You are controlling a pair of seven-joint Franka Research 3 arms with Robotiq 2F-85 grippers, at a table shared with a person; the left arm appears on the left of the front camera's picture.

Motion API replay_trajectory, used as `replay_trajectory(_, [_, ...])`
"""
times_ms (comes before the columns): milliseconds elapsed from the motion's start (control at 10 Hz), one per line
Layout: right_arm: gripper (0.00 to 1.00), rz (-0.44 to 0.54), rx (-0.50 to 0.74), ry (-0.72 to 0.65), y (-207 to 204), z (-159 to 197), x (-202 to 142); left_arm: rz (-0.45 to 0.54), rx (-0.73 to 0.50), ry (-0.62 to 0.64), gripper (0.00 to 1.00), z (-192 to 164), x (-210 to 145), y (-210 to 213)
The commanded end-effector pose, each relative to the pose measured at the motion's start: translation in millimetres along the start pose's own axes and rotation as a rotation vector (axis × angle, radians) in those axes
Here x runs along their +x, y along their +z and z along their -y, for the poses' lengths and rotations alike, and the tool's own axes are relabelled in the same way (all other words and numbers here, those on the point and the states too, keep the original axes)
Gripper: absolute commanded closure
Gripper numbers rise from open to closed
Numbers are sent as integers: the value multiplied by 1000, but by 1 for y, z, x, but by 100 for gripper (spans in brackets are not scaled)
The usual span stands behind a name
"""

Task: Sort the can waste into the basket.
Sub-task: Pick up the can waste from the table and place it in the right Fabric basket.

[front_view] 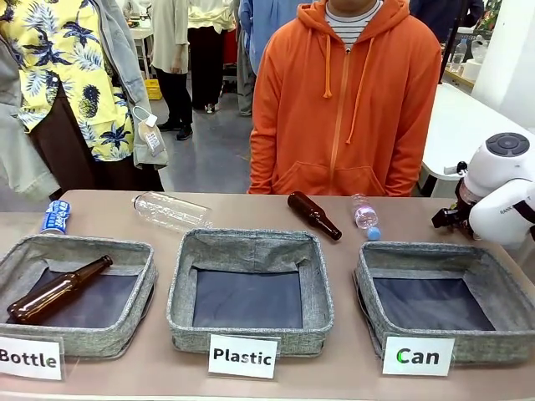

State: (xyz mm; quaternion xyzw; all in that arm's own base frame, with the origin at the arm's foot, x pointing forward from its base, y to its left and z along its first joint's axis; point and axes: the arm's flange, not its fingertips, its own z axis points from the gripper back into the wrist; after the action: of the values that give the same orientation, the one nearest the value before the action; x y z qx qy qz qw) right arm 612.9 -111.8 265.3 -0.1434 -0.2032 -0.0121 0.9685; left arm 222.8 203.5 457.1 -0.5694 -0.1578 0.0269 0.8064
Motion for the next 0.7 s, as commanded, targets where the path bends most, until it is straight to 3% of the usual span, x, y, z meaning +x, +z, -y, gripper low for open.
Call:
replay_trajectory(0, [97,-42,-9,-2,-4,2,4,-7,-9,10,0,2,0,1])
replay_trajectory(300, [100,-51,-3,1,-3,3,3,-7,-9,10,0,2,0,1])
replay_trajectory(400, [94,-54,0,-2,-4,3,3,-7,-9,10,0,2,0,1])
replay_trajectory(500, [100,-56,2,2,-3,3,3,-7,-9,10,0,2,0,1])
replay_trajectory(600, [100,-54,5,7,1,4,1,-7,-9,10,0,2,0,1])
